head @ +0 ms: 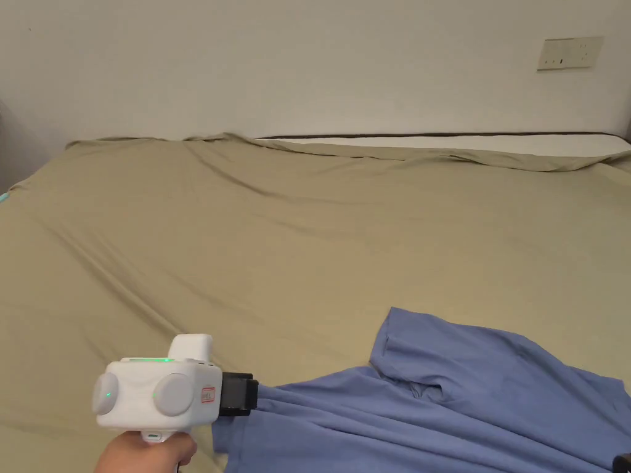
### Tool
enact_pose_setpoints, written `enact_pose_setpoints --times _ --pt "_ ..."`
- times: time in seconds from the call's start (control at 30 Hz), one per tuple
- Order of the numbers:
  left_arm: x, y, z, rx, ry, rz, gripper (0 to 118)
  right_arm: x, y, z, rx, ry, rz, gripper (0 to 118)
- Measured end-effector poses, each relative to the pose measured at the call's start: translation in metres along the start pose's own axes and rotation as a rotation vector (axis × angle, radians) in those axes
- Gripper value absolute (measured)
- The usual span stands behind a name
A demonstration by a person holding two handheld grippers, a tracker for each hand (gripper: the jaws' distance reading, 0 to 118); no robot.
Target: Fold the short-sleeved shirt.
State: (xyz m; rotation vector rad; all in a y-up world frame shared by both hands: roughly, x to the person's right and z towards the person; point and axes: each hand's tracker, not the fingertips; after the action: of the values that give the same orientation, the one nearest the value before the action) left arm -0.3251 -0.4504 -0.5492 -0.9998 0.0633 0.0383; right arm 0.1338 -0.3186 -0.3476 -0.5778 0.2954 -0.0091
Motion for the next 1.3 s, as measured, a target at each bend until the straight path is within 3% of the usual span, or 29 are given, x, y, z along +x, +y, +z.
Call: enact_pose_setpoints --times 0.03,0.13,0.23,0.27,0.3,0.33,0.43,0.47,0.57,0.67,0.73,0.77,0.83,0.87,1.0,1.1,1.23,1.27,1.3 --pt "-0.011 -0.005 -0.041 -0.008 0.031 -0.011 118 0.003 0.000 -0.005 -0.009 -0.002 -0.008 12" --pt "0.001 -0.007 -0.081 -0.054 0.098 -0.064 118 0.010 -0.001 -0.019 -0.031 0.002 -0.032 12" --pt "0.011 -0.012 -0.068 0.002 0.098 -0.096 115 0.013 -0.002 -0.031 -0.045 -0.005 -0.030 12" --pt "0.015 -0.012 -0.064 -0.008 0.096 -0.104 86 0.014 -0.003 -0.035 -0.049 -0.010 -0.025 12" --pt "0.012 -0.010 -0.055 0.021 0.013 -0.071 41 0.017 -0.003 -0.039 -0.052 -0.009 -0.024 12" --pt "0.018 -0.012 -0.049 0.057 -0.092 -0.005 7 0.021 -0.002 -0.043 -0.056 -0.008 -0.026 12" --pt "0.039 -0.014 -0.032 0.073 -0.034 -0.070 7 0.043 0.005 -0.062 -0.082 -0.023 -0.042 12" --pt "0.039 -0.015 -0.024 0.094 -0.092 -0.020 7 0.056 0.010 -0.070 -0.085 -0.033 -0.039 12" --pt "0.019 -0.017 0.008 0.142 -0.419 0.296 7 0.102 0.032 -0.095 -0.109 -0.090 -0.049 12" --pt "0.017 -0.016 0.041 0.251 -0.521 0.295 7 0.151 0.057 -0.135 -0.182 -0.089 -0.001 12" --pt "0.034 -0.022 0.066 0.256 -0.591 0.313 7 0.181 0.070 -0.172 -0.275 -0.078 -0.018 12" --pt "0.038 -0.022 0.072 0.249 -0.600 0.304 7 0.194 0.074 -0.192 -0.336 -0.093 -0.023 29" --pt "0.044 -0.020 0.078 0.249 -0.601 0.279 7 0.215 0.075 -0.233 -0.475 -0.138 -0.022 107" --pt "0.047 -0.020 0.081 0.250 -0.579 0.262 7 0.226 0.073 -0.256 -0.571 -0.158 -0.040 118" --pt "0.052 -0.021 0.089 0.254 -0.575 0.244 7 0.249 0.052 -0.313 -0.698 -0.199 -0.121 118" --pt "0.051 -0.022 0.089 0.253 -0.570 0.228 7 0.242 0.038 -0.330 -0.722 -0.232 -0.081 109" --pt "0.053 -0.025 0.083 0.236 -0.562 0.212 7 0.217 0.028 -0.338 -0.753 -0.234 0.014 81" --pt "0.054 -0.026 0.081 0.232 -0.566 0.216 7 0.211 0.032 -0.333 -0.725 -0.248 0.039 48" --pt "0.054 -0.028 0.080 0.225 -0.575 0.233 7 0.206 0.036 -0.329 -0.713 -0.195 0.046 6"
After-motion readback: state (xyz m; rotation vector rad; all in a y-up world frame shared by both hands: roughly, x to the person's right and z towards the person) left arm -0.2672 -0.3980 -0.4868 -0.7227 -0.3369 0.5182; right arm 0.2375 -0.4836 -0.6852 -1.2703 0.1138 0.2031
